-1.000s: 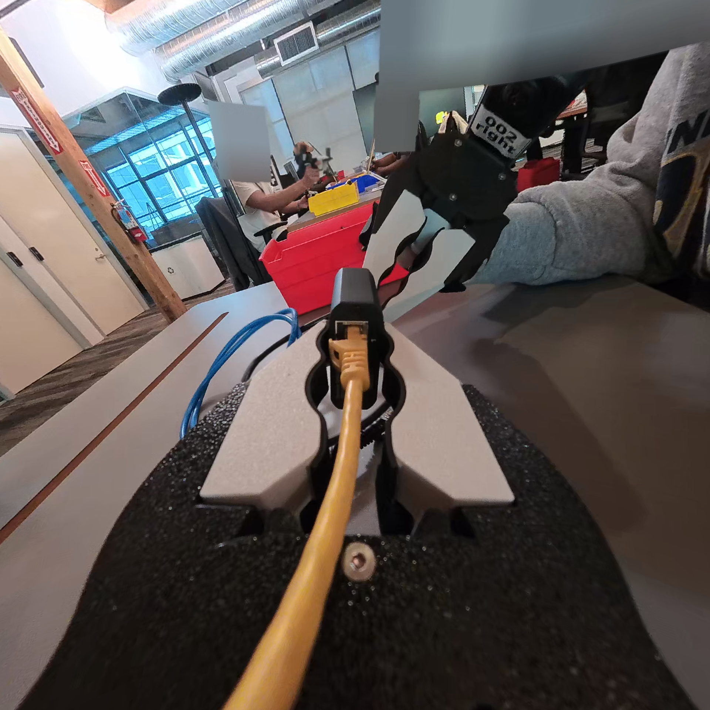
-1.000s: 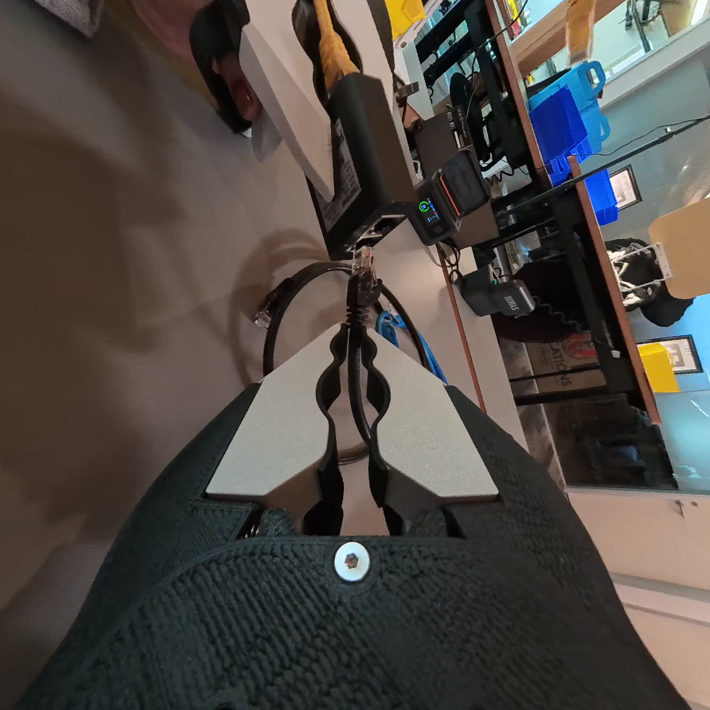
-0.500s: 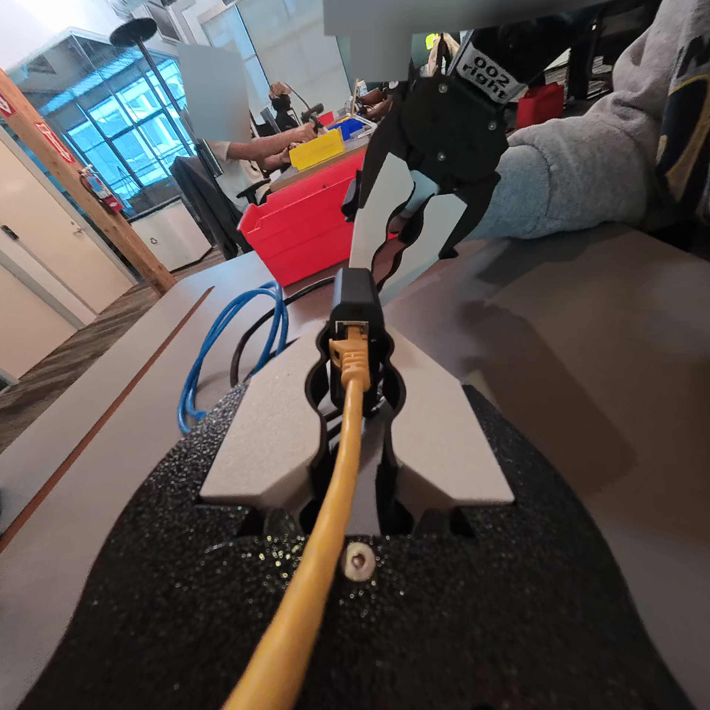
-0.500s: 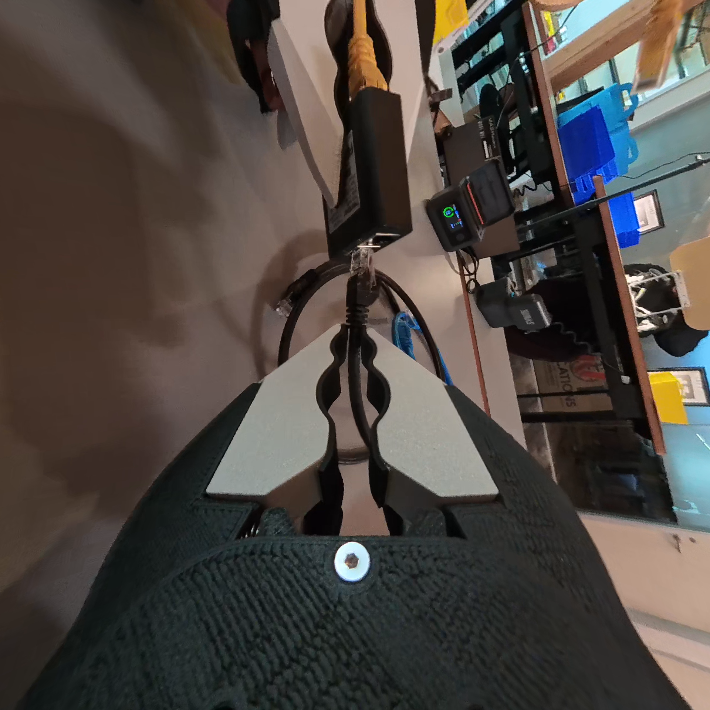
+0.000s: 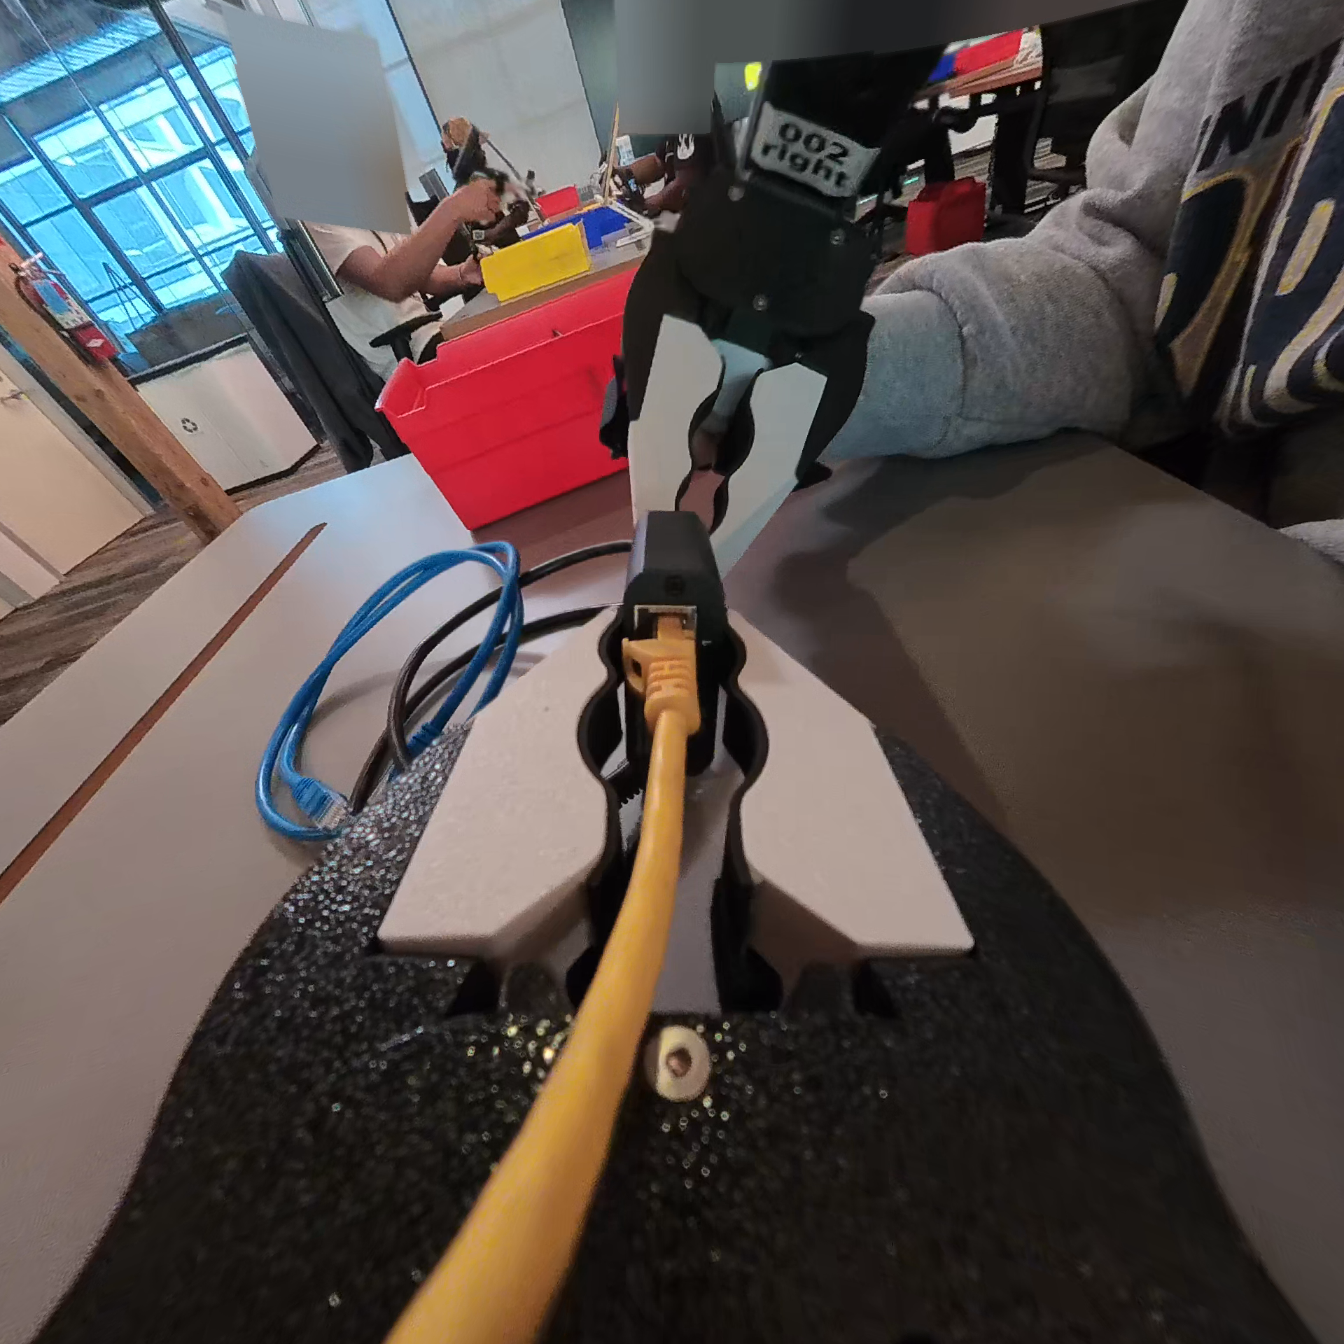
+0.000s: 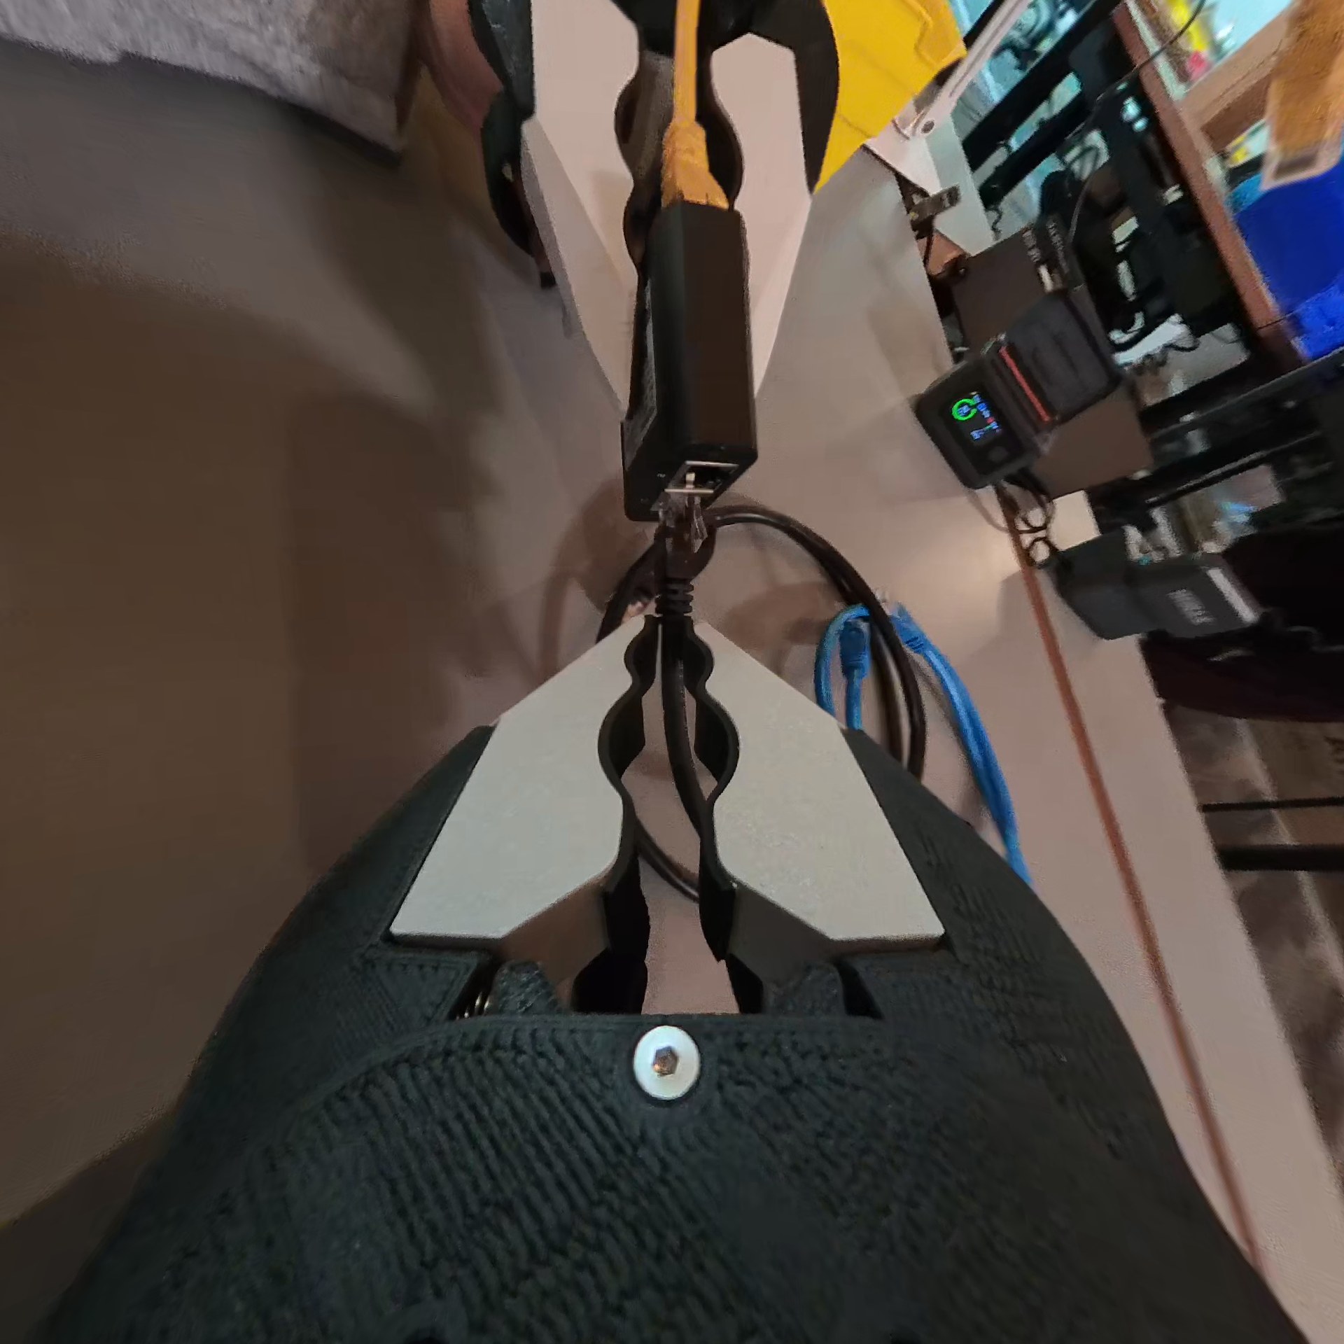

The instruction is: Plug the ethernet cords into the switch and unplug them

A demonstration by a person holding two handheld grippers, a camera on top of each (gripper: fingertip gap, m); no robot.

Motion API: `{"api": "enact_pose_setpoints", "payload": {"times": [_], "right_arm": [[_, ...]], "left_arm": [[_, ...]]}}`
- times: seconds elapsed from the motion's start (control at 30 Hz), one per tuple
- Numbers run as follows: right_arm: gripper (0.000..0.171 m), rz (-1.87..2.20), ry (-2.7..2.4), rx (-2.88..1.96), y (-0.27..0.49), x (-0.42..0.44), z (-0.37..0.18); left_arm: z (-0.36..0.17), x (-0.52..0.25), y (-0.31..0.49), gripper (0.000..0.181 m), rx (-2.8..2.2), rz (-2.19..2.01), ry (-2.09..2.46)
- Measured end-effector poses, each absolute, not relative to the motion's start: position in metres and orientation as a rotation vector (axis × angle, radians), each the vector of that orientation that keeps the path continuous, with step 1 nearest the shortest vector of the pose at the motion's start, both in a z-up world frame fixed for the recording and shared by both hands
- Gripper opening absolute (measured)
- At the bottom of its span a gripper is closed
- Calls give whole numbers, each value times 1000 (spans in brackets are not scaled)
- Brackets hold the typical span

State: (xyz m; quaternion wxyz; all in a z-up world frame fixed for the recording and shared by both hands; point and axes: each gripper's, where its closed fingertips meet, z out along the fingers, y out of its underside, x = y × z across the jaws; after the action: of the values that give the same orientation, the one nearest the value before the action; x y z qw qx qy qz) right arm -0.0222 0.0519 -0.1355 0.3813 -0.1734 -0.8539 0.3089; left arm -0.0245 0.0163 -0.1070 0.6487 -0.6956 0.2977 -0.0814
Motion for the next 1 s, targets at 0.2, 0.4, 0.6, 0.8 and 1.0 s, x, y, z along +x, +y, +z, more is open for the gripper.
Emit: {"api": "enact_pose_setpoints", "payload": {"times": [0.2, 0.4, 0.6, 0.8, 1.0], "right_arm": [[5, 995, -2241, -570, 50, -27, -159], [9, 1042, -2278, -639, 48, -30, -171], [5, 993, -2284, -672, 51, -34, -176], [4, 1256, -2186, -732, 44, -33, -150], [3, 1231, -2186, -714, 43, -33, -150]], "left_arm": [[-120, -26, 20, 21, -1667, -180, 687], [-132, -31, 21, 21, -1757, -163, 688], [-143, -37, 21, 21, -1837, -153, 682], [-111, -36, 20, 22, -1660, -285, 564], [-111, -37, 22, 23, -1679, -339, 537]]}}
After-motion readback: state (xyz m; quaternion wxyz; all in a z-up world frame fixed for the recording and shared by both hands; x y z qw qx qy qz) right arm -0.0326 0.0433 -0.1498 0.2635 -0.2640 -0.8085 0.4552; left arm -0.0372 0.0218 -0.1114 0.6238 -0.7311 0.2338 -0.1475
